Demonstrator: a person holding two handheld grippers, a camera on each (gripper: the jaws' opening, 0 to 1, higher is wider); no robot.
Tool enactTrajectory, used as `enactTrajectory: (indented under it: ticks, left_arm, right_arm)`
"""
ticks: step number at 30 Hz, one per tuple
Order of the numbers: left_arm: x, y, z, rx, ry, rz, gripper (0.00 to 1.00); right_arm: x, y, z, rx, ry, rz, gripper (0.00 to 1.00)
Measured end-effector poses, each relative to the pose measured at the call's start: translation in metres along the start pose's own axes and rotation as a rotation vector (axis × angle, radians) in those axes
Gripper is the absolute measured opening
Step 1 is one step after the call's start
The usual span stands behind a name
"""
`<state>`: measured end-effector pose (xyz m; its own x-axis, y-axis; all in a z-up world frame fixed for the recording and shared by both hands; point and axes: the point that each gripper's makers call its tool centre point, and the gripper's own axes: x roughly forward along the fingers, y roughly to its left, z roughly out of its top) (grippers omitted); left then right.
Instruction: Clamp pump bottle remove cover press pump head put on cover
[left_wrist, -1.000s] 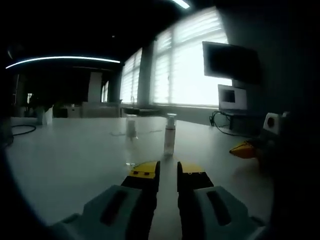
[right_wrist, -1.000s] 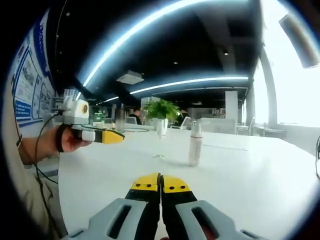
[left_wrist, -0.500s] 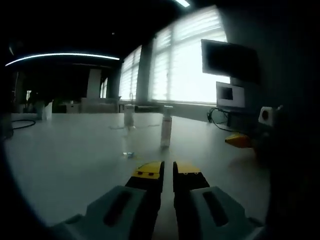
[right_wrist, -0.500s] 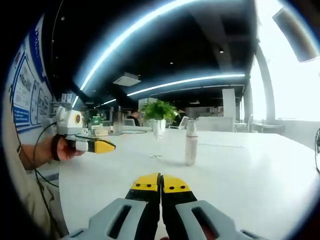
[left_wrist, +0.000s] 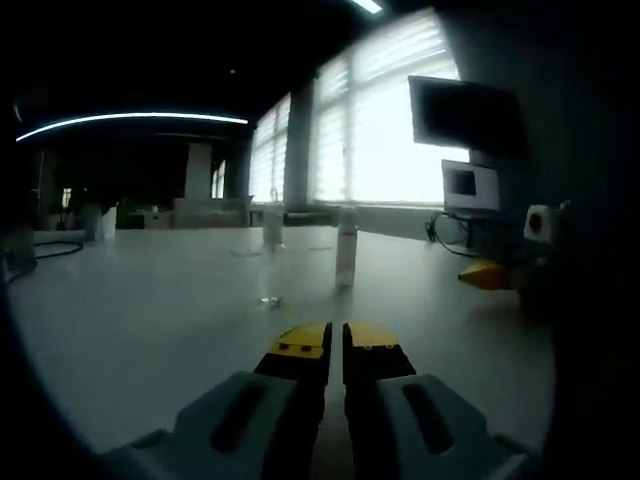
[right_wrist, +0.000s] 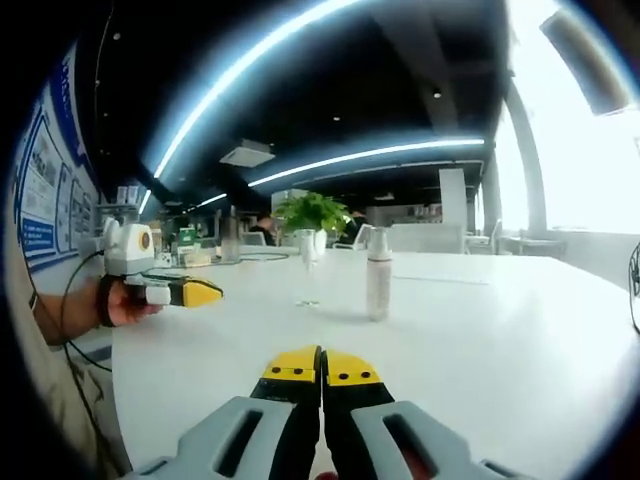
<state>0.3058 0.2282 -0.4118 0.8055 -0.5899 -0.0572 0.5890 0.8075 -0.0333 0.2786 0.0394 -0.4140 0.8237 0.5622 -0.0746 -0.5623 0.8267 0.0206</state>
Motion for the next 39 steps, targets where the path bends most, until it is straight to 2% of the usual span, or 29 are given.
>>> enactTrajectory:
  ticks: [11, 33, 39]
  left_arm:
    - [-0.001, 0.005, 0.004, 0.002, -0.025, 0.026, 0.0]
    - [-0.002, 0.008, 0.002, 0.006, -0.014, 0.03, 0.0]
    - [-0.001, 0.013, 0.003, -0.032, -0.018, 0.036, 0.0]
  right_arm:
    - [0.0, -0.001, 0.0, -0.032, -0.008, -0.005, 0.0]
    - [0.0, -0.001, 0.0, -0.05, -0.015, -0.007, 0.0]
    - [0.0, 0.0, 0.0, -0.054, -0.012, -0.006, 0.0]
